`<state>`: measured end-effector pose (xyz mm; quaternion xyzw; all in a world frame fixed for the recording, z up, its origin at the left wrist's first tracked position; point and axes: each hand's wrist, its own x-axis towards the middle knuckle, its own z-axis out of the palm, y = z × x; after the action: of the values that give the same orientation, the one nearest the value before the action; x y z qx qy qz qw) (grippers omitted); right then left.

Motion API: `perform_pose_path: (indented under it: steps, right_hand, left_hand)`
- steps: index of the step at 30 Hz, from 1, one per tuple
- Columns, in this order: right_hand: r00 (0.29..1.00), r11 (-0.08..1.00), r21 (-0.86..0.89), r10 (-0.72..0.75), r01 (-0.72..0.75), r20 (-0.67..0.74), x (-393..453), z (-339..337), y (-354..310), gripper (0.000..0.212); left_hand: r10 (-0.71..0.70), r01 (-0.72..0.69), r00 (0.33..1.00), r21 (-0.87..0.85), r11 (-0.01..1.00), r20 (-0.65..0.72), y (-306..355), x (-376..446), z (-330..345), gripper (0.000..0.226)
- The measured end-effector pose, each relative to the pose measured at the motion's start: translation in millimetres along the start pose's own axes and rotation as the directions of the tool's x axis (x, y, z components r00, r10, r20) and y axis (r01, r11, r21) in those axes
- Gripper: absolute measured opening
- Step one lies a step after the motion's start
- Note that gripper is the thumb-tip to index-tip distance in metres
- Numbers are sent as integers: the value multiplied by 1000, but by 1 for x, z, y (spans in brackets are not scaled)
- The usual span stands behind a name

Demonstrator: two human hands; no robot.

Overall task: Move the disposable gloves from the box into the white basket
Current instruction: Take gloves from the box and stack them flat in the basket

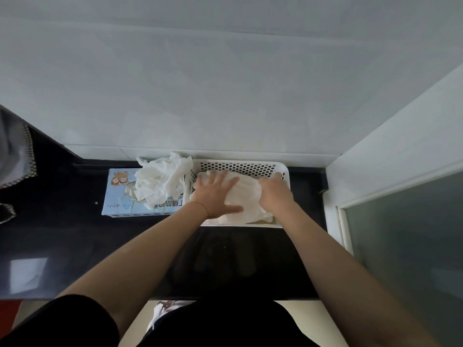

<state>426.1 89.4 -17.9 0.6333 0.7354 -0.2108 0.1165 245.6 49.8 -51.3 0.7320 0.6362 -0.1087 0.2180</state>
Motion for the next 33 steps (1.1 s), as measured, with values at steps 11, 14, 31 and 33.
perform_pose_path:
  steps: [11,14,31,33]
  right_hand:
    - [978,964,198,-153,179,-140,-2,-14,-111,20]
    - [981,959,222,-149,174,-125,-5,-12,-135,16]
    - [967,752,611,-151,249,-207,-16,-17,-247,25]
    - [969,644,725,-146,245,-198,-21,-27,-255,31]
  left_hand:
    - [-565,403,759,-448,798,-323,-113,-47,-39,24]
    - [-622,389,745,-600,699,-242,-146,-58,-42,15]
    - [-479,7,863,-944,330,-161,-217,-117,-88,19]
    - [-370,-72,917,-975,211,-148,-215,-119,-101,18]
